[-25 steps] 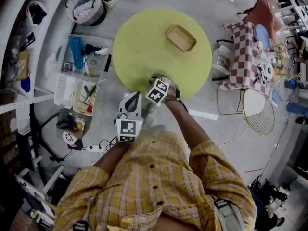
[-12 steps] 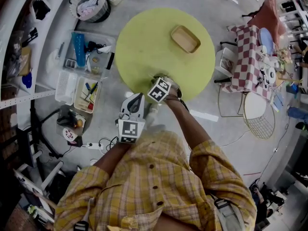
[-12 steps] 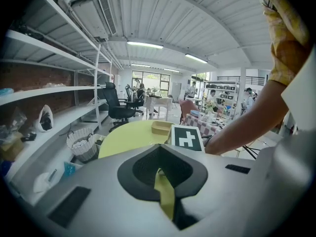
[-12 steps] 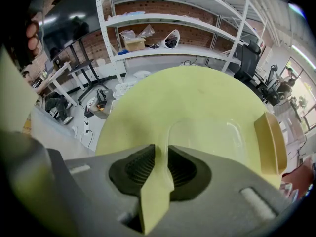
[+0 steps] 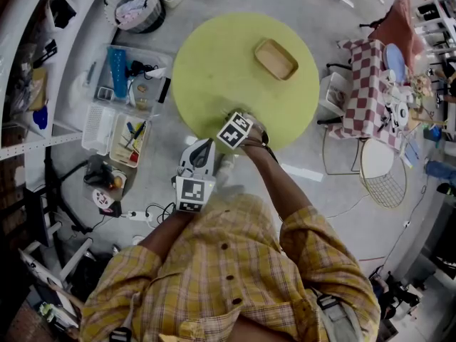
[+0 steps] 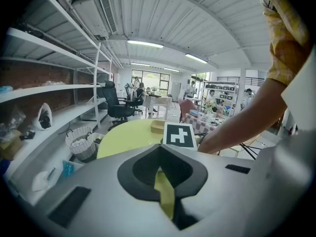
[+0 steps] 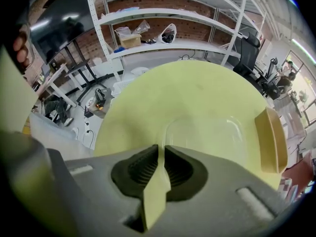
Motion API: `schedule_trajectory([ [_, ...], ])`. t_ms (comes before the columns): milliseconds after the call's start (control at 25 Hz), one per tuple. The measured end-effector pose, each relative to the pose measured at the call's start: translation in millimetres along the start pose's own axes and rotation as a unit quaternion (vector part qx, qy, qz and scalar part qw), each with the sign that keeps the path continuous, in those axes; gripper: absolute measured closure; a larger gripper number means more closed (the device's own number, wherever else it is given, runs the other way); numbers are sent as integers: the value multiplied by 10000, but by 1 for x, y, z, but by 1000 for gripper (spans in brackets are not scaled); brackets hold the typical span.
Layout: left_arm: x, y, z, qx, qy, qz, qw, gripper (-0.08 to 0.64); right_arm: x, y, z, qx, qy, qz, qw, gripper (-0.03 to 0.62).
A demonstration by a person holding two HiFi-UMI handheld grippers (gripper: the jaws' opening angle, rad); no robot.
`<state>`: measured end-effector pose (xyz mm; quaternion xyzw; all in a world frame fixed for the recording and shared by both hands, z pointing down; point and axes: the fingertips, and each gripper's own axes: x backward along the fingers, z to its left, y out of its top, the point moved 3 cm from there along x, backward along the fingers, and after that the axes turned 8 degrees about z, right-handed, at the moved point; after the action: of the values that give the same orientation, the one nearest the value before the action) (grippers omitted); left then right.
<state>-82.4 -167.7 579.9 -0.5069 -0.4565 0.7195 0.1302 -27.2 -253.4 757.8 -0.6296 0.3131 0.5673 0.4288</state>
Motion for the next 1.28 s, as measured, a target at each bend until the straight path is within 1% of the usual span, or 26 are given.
schedule_trajectory([
  [40, 0, 0, 0, 1, -1, 5, 10000, 557, 0, 0, -2, -13, -10, 5, 10000, 566],
  [120, 1, -2, 1, 3, 10, 14, 10000, 557, -1, 0, -3, -10, -1, 6, 10000, 569],
  [280, 3, -4, 5, 51, 79, 19, 10000, 557, -3, 0, -1, 213, -126, 122, 9996, 569],
  [400, 6, -5, 7, 74, 88, 6, 9999, 557, -3, 1, -2, 130, -64, 169, 9998, 572],
  [560, 9, -5, 8, 111, 77, 0, 9999, 557, 1, 2, -3, -132, 54, 19, 9999, 577],
  [760, 12, -6, 11, 127, 96, -20, 9999, 557, 6, 1, 0, -80, -53, -156, 9998, 581],
  [1280, 17, -3, -1, 22, -1, -112, 9999, 557, 35, -10, 5, -391, -136, -666, 9969, 581],
])
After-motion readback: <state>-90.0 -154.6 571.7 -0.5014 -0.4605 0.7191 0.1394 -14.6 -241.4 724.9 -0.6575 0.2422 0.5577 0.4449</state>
